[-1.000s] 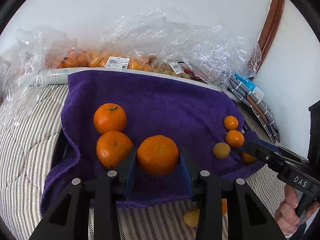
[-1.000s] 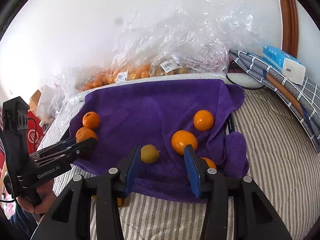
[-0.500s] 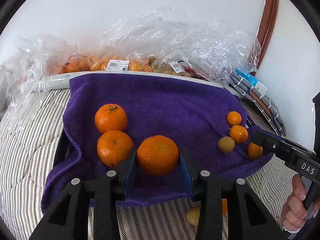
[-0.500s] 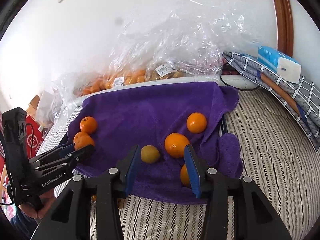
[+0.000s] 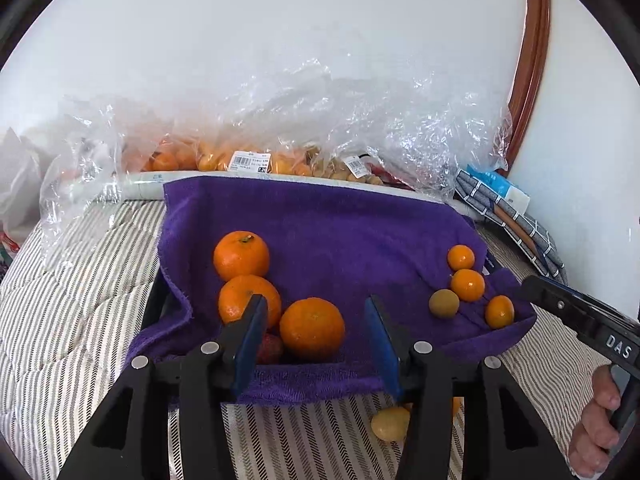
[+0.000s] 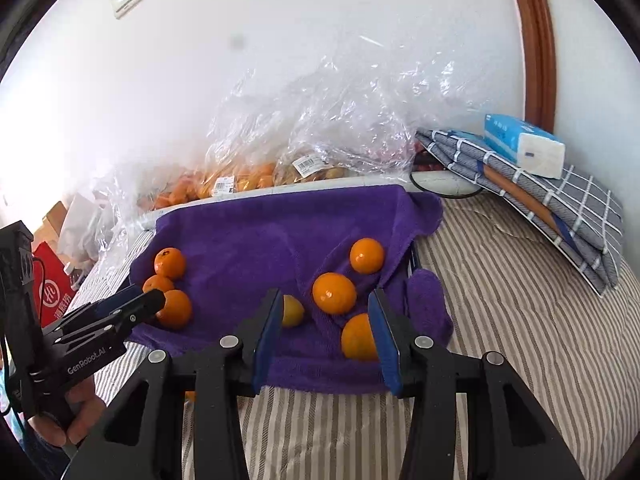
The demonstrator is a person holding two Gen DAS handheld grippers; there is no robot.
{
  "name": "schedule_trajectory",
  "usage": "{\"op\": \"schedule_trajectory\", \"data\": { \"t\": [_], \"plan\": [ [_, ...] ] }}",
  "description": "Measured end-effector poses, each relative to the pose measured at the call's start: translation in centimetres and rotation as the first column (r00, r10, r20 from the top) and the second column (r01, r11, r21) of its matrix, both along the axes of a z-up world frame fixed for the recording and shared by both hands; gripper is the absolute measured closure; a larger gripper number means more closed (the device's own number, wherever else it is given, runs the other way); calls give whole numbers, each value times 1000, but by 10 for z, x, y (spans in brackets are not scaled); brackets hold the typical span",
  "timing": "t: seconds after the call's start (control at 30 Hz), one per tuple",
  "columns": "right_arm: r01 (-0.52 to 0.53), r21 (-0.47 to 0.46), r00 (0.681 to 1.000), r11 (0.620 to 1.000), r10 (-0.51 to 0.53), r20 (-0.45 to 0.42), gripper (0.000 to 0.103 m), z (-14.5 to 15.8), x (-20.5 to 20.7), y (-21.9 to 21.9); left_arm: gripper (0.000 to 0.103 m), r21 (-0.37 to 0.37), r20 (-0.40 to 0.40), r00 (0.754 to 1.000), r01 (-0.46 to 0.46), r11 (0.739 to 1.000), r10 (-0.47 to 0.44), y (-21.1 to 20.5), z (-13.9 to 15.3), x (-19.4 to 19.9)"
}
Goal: Organize fruits
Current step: 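Lower the yellow-green fruit onto the towel with the right gripper while the left gripper sets its orange there, then grasp an oval orange with the right gripper while the left gripper grasps a yellow-green fruit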
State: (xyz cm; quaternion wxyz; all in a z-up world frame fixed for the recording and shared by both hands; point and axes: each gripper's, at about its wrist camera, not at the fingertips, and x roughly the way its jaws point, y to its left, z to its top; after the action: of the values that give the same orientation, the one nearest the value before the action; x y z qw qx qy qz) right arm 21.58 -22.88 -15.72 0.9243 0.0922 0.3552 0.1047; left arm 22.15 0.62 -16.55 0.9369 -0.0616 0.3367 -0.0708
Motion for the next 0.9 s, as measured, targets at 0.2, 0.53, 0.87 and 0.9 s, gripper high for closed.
{"op": "schedule_trajectory", "data": {
  "t": [0.2,0.53,0.87,0.9],
  "plan": [
    [4,-41,1000,999,-2,28,58,15,-30,8,55,51,43,999,-8,999,6,-5,6,-17],
    [-52,1,995,999,51,-87,64,-4,-45,34,55,-10,-7,995,-97,995,97,47,3,-50],
    [-188,-34,978,982,184,-102,65,-18,-47,76,55,-45,-23,990,-138,989,137,79,4,-71],
    [-195,-39,976,980,190,-108,65,-20,-44,80,55,-44,-29,990,-137,990,136,79,3,-70]
  ]
}}
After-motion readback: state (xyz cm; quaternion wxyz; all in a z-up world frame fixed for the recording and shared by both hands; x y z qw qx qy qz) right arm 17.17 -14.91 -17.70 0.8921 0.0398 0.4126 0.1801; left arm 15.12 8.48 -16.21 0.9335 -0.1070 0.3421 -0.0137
